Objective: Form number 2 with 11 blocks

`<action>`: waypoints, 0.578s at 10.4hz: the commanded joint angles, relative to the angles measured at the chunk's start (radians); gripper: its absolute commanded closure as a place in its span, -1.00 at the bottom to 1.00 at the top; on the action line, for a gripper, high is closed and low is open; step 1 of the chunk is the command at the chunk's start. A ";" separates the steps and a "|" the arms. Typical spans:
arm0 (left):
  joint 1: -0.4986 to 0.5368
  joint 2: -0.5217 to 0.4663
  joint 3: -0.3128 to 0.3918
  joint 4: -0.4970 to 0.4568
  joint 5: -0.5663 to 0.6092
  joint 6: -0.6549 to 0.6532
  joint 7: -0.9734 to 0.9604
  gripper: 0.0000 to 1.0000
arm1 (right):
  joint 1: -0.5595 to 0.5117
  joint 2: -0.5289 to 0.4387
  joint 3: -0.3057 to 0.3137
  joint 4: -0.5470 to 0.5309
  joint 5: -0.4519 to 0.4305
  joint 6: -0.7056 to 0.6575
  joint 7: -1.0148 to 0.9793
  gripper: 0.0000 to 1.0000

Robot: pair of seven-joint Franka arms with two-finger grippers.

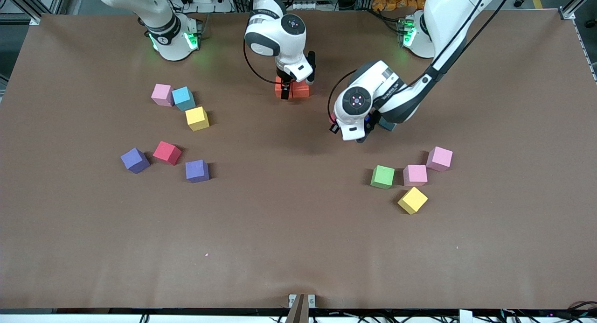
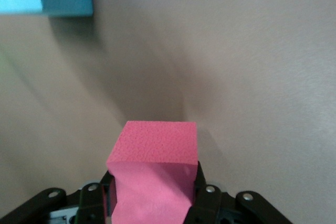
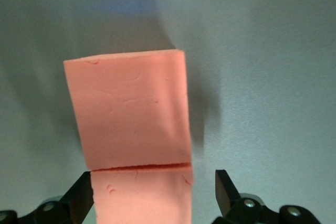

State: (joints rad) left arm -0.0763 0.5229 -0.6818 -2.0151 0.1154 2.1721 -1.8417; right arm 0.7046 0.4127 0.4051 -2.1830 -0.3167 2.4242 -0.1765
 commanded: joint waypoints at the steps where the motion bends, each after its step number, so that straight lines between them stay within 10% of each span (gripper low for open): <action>1: 0.010 -0.044 -0.027 -0.078 -0.019 0.076 -0.127 0.35 | -0.005 -0.107 -0.002 -0.020 -0.022 -0.060 0.015 -1.00; 6: 0.012 -0.092 -0.076 -0.189 -0.019 0.202 -0.385 0.39 | -0.199 -0.271 0.003 -0.024 -0.015 -0.221 -0.015 -1.00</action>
State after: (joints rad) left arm -0.0751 0.4959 -0.7306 -2.1416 0.1154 2.3387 -2.1747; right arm 0.5881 0.1987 0.3973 -2.1813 -0.3175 2.2148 -0.1773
